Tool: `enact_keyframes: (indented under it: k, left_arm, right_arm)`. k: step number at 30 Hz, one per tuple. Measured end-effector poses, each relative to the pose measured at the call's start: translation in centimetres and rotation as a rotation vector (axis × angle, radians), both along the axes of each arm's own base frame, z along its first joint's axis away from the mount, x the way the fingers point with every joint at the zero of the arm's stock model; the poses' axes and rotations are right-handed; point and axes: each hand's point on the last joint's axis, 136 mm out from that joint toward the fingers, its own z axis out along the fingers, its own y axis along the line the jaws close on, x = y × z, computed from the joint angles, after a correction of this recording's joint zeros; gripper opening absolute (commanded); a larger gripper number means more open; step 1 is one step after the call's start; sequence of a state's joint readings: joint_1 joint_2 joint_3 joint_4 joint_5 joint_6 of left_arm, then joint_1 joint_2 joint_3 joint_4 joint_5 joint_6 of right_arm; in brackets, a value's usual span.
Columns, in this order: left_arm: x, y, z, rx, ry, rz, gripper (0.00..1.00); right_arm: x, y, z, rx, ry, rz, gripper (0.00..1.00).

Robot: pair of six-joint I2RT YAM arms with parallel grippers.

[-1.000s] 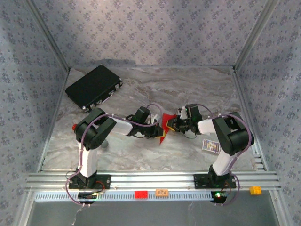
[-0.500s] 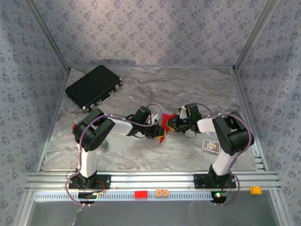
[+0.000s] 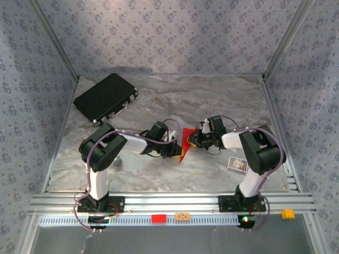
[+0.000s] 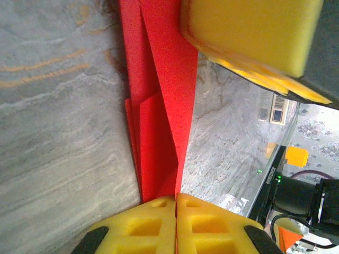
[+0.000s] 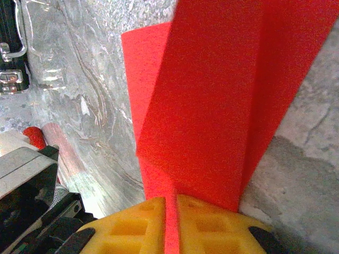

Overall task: Fold a paper plane with a square sheet of paper (pick it up from the middle)
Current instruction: Fold the wing for the fifth time at the center of the table.

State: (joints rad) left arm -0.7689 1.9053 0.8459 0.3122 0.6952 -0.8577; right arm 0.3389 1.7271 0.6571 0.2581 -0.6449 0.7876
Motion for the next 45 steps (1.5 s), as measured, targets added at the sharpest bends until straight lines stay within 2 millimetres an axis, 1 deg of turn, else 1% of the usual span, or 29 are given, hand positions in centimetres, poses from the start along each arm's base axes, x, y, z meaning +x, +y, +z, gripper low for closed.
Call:
enact_keyframes:
  k: [2,7,8,10,12,13,15,20,25,28,31,33,36,39,42,45]
  left_arm:
    - [0.0,0.0,0.0,0.001,-0.001,-0.001,0.0]
    - [-0.2,0.1,-0.1,0.003,0.005,-0.005,0.01]
    - [-0.3,0.1,-0.2,0.005,0.006,-0.009,0.02]
    - [-0.5,0.3,-0.3,0.011,0.008,-0.017,0.08]
    - [-0.6,0.3,-0.2,0.01,0.004,-0.029,0.1]
    - [-0.7,0.3,-0.2,0.012,0.002,-0.035,0.1]
    - [-1.3,0.5,-0.3,0.028,0.008,-0.055,0.03]
    - [-1.8,0.7,-0.5,0.043,0.001,-0.077,0.0]
    - [-1.8,0.7,-0.5,0.042,-0.008,-0.085,0.0]
    - [-1.9,0.6,-0.5,0.041,-0.014,-0.091,0.07]
    - [-2.1,0.8,-0.3,0.047,-0.018,-0.096,0.11]
    - [-2.7,1.1,-0.2,0.057,-0.015,-0.102,0.17]
    - [-3.6,1.9,0.0,0.083,-0.011,-0.106,0.19]
    - [-3.8,2.5,0.7,0.105,-0.026,-0.091,0.18]
    - [-3.2,2.6,2.4,0.095,-0.079,-0.065,0.12]
    - [-2.3,2.4,3.8,0.073,-0.116,-0.045,0.09]
  right_arm:
    - [0.0,0.0,0.0,-0.002,0.001,0.0,0.16]
    - [0.0,0.0,0.0,-0.005,0.002,0.003,0.16]
    - [0.0,0.0,0.0,-0.008,0.001,0.004,0.16]
    - [0.0,0.0,-0.1,-0.012,0.002,0.007,0.16]
    - [0.0,0.0,-0.1,-0.015,0.003,0.006,0.16]
    - [0.0,0.0,-0.1,-0.017,0.005,0.005,0.16]
    - [0.0,0.0,-0.1,-0.022,0.007,0.004,0.16]
    - [0.0,0.0,-0.2,-0.034,0.01,0.006,0.16]
    - [0.0,0.0,-0.3,-0.049,0.02,0.005,0.15]
    - [0.0,0.0,-0.3,-0.058,0.023,0.005,0.15]
    - [0.0,0.0,-0.3,-0.064,0.026,0.004,0.15]
    - [0.0,0.0,-0.3,-0.067,0.028,0.004,0.15]
    - [0.0,0.0,-0.4,-0.069,0.028,0.004,0.15]
    - [0.0,0.0,-0.3,-0.07,0.027,0.006,0.15]
    - [0.0,0.0,-0.4,-0.071,0.028,0.006,0.15]
    - [0.0,0.0,-0.4,-0.072,0.028,0.005,0.15]
